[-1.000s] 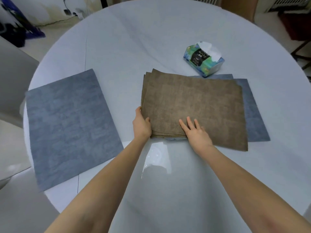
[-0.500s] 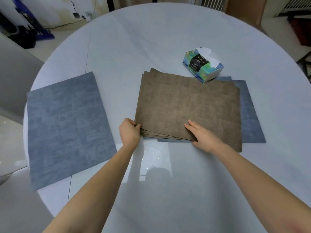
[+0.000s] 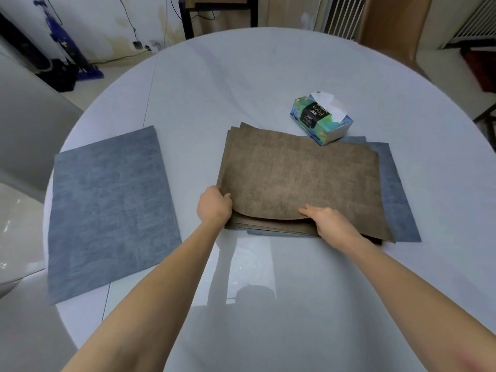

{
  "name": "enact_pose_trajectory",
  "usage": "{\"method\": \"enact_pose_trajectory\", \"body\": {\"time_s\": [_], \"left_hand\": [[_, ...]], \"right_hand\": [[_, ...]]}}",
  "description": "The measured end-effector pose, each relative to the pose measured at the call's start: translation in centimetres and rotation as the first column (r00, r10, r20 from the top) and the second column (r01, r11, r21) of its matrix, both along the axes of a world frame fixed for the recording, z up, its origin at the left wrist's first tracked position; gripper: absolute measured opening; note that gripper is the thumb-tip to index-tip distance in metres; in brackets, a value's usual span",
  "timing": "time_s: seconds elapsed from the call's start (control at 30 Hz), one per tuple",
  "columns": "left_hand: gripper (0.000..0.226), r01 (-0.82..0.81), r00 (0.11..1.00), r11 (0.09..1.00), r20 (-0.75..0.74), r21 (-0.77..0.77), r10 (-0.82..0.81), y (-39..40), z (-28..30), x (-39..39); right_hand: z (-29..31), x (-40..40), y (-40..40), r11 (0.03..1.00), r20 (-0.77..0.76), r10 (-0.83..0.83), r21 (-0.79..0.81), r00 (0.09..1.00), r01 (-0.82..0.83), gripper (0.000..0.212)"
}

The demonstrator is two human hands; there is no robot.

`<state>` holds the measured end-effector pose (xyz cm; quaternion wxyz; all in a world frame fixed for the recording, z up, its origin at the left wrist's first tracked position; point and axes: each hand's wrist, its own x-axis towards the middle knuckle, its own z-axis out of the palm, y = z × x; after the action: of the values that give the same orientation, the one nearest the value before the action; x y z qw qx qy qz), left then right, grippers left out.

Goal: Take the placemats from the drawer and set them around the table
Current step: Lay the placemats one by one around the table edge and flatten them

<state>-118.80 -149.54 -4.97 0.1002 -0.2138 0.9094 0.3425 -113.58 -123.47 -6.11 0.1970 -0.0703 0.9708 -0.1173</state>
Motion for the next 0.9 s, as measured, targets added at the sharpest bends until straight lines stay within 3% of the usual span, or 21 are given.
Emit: {"method": "enact_pose_trajectory", "body": {"time_s": [0.03,0.13,0.23,0.47,0.57,0.7,0.8,0.9], "left_hand": [[0.018,-0.001,0.999,1.000,-0.050,0.029,0.003,0.3,0.6,-0.1],[0.014,-0.085,0.972,0.947,-0.183,0.309,0.147,0.2,2.5,0.7],[0.013,-0.150,0.955,0.842,-0.146,0.517,0.260,-1.2,3.8,4.4],[0.016,-0.196,0.972,0.822,-0.002,0.535,0.233,-7.1,2.1,18.1],[0.013,-0.182,0.982,0.835,0.045,0.519,0.185,-9.8,1.0,24.2],[0.015,-0.163,0.983,0.850,0.151,0.500,0.100,-13.0,-1.1,30.0],[0.009,-0.195,0.973,0.869,0.203,0.455,0.113,-14.6,-2.6,32.9],[0.017,-0.246,0.963,0.852,0.215,0.462,0.161,-15.5,-3.0,34.8]], "right_hand": [[0.4,0.0,0.0,1.000,-0.055,-0.026,0.012,0.998,0.027,0.079],[2.0,1.6,-0.3,0.993,-0.224,-0.116,-0.005,0.968,0.118,0.076],[3.2,5.1,-1.4,0.994,-0.346,-0.113,-0.046,0.931,0.103,0.075],[1.7,18.4,-6.0,1.000,-0.404,0.014,0.020,0.915,-0.006,0.073],[0.9,24.7,-7.8,0.999,-0.339,0.045,0.031,0.940,-0.036,0.075],[0.2,30.6,-9.3,0.996,-0.056,0.083,0.039,0.995,-0.081,0.074],[0.0,33.0,-10.6,0.993,0.038,0.103,0.053,0.994,-0.105,0.078],[-0.3,34.2,-11.5,0.992,0.096,0.097,0.072,0.991,-0.104,0.085]]}}
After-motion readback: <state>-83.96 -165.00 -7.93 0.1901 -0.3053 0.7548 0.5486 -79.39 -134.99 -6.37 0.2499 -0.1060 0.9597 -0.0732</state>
